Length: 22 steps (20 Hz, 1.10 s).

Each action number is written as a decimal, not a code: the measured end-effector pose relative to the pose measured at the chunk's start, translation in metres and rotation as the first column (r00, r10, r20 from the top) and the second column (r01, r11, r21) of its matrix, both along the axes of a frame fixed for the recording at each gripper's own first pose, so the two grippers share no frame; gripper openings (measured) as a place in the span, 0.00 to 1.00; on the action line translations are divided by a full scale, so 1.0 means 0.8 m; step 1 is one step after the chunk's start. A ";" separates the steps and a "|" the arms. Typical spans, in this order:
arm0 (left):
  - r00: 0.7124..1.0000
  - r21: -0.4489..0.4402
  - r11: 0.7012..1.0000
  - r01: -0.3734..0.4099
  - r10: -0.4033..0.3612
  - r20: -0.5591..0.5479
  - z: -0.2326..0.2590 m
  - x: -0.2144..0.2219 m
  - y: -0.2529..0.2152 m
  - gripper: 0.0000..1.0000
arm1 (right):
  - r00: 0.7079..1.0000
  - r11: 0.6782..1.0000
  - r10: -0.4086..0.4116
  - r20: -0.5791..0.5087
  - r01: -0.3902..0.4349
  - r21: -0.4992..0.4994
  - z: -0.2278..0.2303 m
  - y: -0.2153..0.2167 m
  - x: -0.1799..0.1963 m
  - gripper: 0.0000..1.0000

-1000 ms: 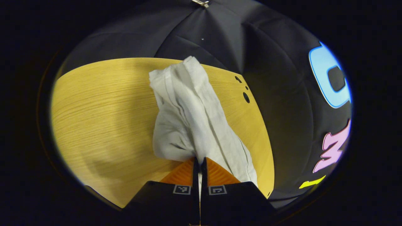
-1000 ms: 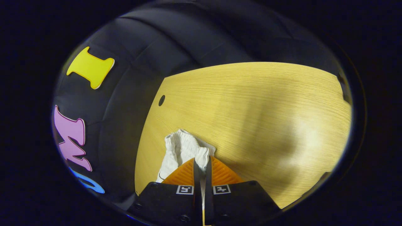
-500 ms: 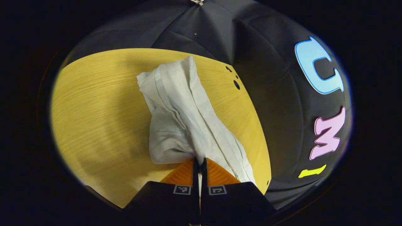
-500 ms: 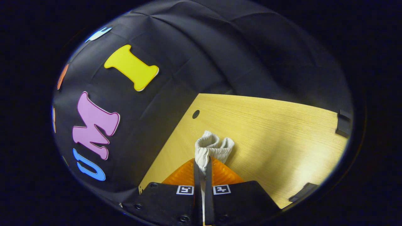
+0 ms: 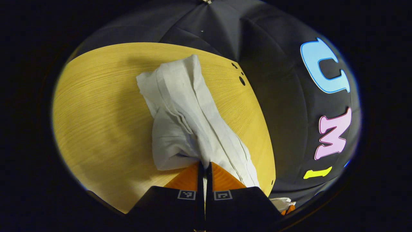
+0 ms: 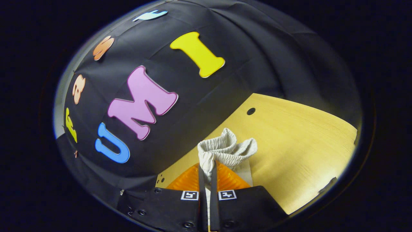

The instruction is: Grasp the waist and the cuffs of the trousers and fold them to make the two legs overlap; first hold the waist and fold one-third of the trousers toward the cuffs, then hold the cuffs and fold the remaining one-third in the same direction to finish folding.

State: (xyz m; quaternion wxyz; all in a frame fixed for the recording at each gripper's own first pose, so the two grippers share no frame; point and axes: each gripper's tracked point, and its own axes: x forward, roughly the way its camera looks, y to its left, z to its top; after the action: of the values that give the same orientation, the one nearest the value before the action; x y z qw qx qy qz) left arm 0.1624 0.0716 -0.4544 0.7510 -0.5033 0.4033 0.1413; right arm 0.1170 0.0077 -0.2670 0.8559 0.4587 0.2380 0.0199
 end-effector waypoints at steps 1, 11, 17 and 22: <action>1.000 -0.002 1.000 0.005 -0.005 0.001 0.000 0.000 0.000 0.06 | 0.999 0.999 0.036 0.012 -0.036 -0.017 0.011 0.024 0.000 0.07; 0.993 -0.026 0.993 0.118 -0.118 -0.005 -0.002 -0.001 -0.010 0.06 | 0.952 0.950 0.306 0.016 -0.304 -0.076 0.011 0.211 -0.023 0.07; 0.991 -0.049 0.990 0.135 -0.136 -0.009 -0.003 0.002 -0.013 0.06 | 0.886 0.879 0.451 -0.105 -0.462 -0.121 -0.054 0.296 -0.057 0.08; 0.993 -0.074 0.990 0.120 -0.121 -0.002 -0.007 0.002 -0.011 0.06 | 0.831 0.847 0.524 -0.186 -0.531 0.012 -0.083 0.340 -0.090 0.24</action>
State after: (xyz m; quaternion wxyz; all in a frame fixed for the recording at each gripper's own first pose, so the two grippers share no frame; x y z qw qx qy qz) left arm 0.1643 0.0630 -0.4598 0.7376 -0.5050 0.4405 0.0823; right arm 0.0448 0.2797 -0.3337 0.8008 0.3577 0.4328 0.2084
